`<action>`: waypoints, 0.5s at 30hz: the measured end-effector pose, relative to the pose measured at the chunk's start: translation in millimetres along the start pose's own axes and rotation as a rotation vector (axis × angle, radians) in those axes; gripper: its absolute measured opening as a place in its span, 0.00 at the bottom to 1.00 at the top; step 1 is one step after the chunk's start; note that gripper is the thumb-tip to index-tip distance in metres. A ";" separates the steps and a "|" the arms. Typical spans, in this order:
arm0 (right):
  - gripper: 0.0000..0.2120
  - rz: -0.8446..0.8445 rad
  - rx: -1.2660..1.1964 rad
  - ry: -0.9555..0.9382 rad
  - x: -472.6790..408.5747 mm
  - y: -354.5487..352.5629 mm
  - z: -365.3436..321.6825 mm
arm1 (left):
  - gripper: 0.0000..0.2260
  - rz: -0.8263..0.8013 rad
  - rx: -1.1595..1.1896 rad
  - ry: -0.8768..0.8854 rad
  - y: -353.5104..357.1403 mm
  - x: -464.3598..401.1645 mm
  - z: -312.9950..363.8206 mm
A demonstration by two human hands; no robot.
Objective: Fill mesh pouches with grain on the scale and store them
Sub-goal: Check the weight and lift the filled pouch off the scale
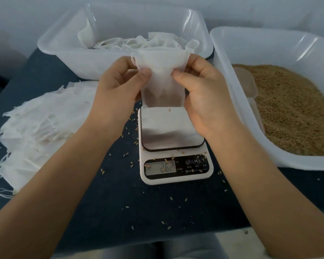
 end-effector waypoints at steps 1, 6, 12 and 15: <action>0.12 0.001 -0.002 0.004 -0.5 -0.5 1.0 | 0.04 -0.006 -0.009 0.001 0.2 -0.3 -0.8; 0.12 0.010 -0.023 0.012 -2.5 -1.6 2.0 | 0.07 -0.027 -0.025 0.018 2.5 -1.3 -1.8; 0.12 0.000 -0.036 0.005 -1.0 0.4 0.5 | 0.08 -0.092 -0.012 0.055 6.1 0.2 0.3; 0.12 0.007 -0.039 0.002 0.1 2.1 -0.7 | 0.08 -0.082 -0.021 0.060 5.1 0.4 0.5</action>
Point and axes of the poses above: each hand's wrist, its own x-axis away from the middle knuckle, its own y-axis out of the palm, z = x × y, the point moved 4 cm from there along -x, towards the middle knuckle
